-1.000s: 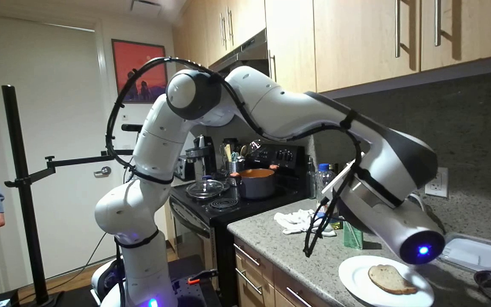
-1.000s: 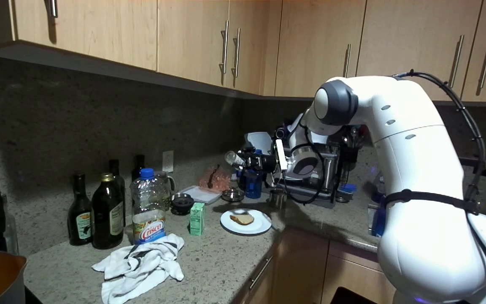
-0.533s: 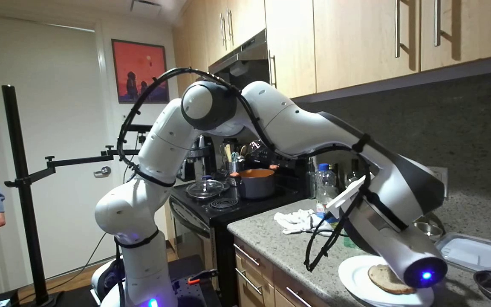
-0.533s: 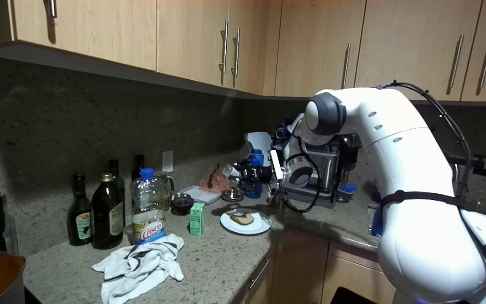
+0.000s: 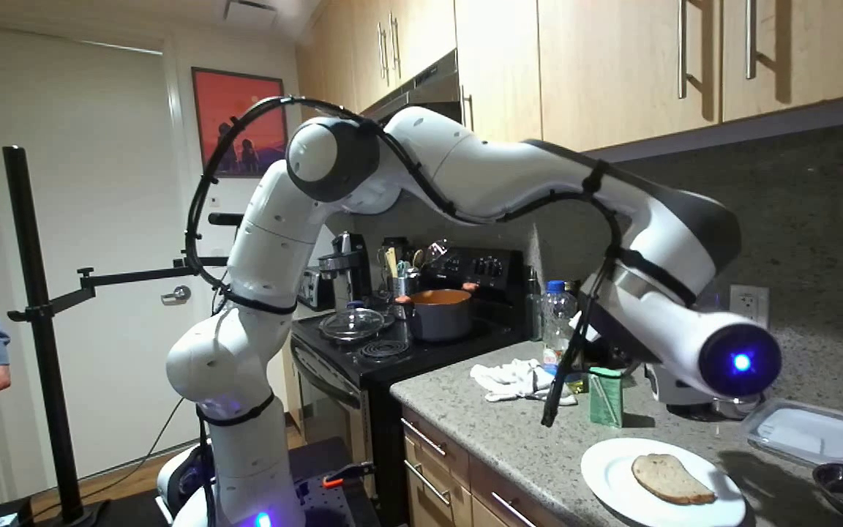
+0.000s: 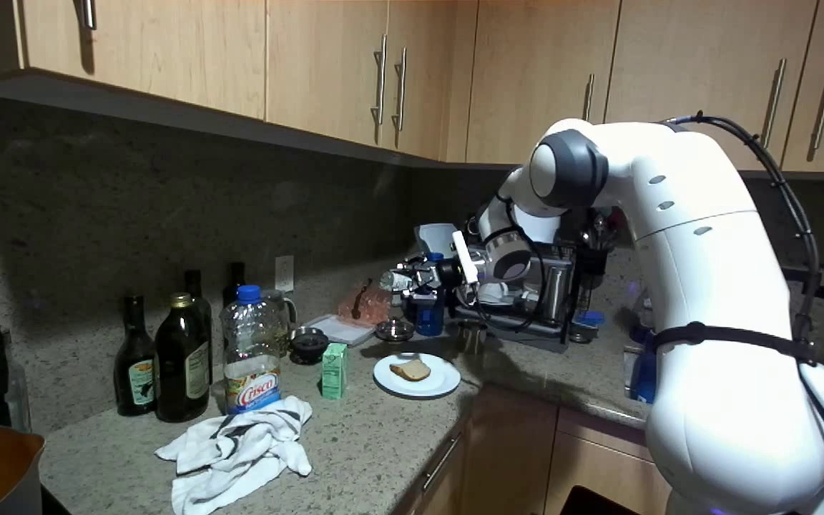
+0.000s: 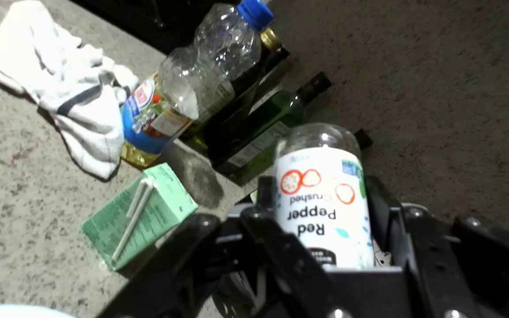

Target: Pour contents from the bottle onto the bread

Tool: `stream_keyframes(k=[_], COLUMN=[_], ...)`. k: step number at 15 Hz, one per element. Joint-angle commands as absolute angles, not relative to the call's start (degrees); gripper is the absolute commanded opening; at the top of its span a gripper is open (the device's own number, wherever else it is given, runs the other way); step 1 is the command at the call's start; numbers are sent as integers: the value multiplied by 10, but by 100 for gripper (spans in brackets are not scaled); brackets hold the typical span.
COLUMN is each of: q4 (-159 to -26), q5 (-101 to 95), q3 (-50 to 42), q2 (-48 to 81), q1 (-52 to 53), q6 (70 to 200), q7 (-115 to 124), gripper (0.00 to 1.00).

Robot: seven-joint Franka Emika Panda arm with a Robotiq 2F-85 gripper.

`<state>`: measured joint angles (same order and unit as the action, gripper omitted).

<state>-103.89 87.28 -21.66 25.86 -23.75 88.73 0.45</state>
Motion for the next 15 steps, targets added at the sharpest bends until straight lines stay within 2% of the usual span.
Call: stream_keyframes(k=[1,9,15], q4=[-1084,-1181,-1236], q5=[799,573,455], q3=[-221,-164,-104], q2=[167,47,45], q1=[-188,-103,-62], q6=[1014,1259,1438], q7=[26,99,180], gripper=[27,27,27])
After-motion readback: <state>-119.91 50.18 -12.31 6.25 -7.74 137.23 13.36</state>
